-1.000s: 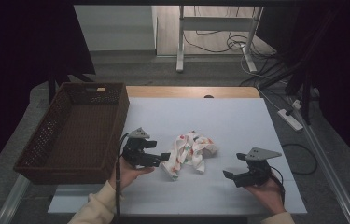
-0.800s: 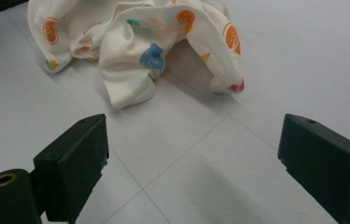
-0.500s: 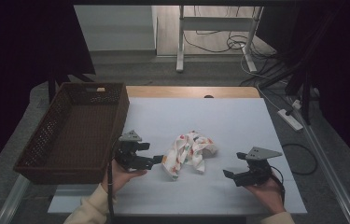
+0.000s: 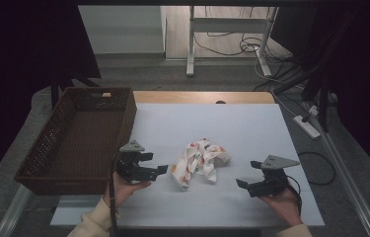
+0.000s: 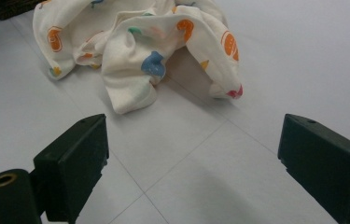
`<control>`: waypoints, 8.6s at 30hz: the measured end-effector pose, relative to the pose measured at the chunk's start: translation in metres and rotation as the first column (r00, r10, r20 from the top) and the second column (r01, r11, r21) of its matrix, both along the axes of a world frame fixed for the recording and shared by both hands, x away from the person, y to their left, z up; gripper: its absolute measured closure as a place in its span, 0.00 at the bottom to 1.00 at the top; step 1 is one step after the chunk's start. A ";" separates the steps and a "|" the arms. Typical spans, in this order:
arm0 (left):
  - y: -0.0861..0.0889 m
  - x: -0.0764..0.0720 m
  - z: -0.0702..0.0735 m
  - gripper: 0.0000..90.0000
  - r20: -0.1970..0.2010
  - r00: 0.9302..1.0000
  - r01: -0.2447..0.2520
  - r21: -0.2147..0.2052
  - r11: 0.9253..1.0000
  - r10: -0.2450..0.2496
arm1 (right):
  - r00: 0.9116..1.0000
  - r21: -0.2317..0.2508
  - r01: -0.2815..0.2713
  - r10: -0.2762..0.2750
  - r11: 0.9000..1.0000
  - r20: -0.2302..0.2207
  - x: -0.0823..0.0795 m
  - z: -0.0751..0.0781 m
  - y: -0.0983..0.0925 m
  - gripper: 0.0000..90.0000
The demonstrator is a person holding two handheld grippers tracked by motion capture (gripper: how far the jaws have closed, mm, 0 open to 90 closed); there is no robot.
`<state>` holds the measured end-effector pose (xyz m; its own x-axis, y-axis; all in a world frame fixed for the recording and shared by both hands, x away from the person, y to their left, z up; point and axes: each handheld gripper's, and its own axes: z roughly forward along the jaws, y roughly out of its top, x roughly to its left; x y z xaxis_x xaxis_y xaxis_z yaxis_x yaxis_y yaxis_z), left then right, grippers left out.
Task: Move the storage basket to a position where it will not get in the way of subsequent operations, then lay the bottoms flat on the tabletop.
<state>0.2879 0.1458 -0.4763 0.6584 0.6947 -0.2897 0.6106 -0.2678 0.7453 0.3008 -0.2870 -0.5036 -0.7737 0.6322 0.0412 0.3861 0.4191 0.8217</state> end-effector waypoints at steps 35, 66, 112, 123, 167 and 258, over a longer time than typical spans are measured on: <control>-0.007 0.008 -0.009 0.21 -0.023 1.000 0.014 -0.017 1.000 -0.014 | 0.996 0.012 -0.090 0.090 0.996 0.004 -0.004 0.005 0.039 0.17; -0.016 0.011 -0.019 0.21 -0.054 0.997 0.046 -0.008 0.999 -0.046 | 0.990 -0.014 -0.134 0.135 0.991 0.050 0.018 0.011 0.100 0.36; -0.019 0.010 -0.013 0.21 -0.036 0.998 0.045 -0.014 0.999 -0.046 | 0.994 -0.171 0.039 -0.056 0.985 -0.098 -0.010 -0.002 0.022 0.95; -0.020 0.008 -0.014 0.21 -0.036 0.998 0.044 -0.007 0.999 -0.044 | 0.989 -0.139 0.109 -0.121 0.984 -0.081 -0.013 0.002 0.007 0.64; -0.016 0.009 -0.007 0.21 -0.011 1.000 -0.011 -0.024 1.000 0.011 | 0.978 -0.009 -0.198 0.197 0.980 -0.065 0.006 0.004 0.136 0.47; -0.017 0.009 -0.007 0.21 -0.011 1.000 -0.004 -0.029 1.000 0.003 | 0.998 -0.066 -0.021 0.017 0.998 -0.060 0.065 0.022 0.116 0.47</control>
